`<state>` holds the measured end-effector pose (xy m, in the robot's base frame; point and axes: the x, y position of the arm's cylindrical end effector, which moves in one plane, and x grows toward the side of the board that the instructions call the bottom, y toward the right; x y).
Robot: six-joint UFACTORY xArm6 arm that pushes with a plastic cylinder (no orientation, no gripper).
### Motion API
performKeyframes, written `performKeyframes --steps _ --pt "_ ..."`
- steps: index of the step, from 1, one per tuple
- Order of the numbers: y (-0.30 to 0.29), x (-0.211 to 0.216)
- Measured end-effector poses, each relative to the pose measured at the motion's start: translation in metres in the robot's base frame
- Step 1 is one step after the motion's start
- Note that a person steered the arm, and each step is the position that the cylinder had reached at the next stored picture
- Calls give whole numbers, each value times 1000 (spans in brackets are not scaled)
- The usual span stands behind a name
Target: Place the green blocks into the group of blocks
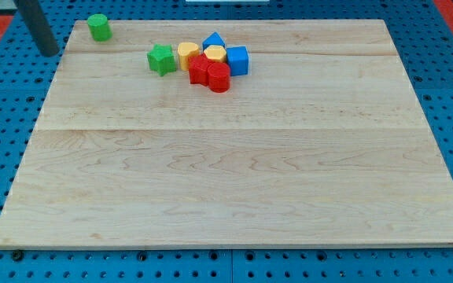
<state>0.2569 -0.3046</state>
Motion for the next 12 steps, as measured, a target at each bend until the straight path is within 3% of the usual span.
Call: performKeyframes --steps 1,2,3,5,8,12 --pt "8 -46" --pt "62 -48" --pt "112 -33" --pt "95 -50" --pt "167 -33" --pt "202 -16"
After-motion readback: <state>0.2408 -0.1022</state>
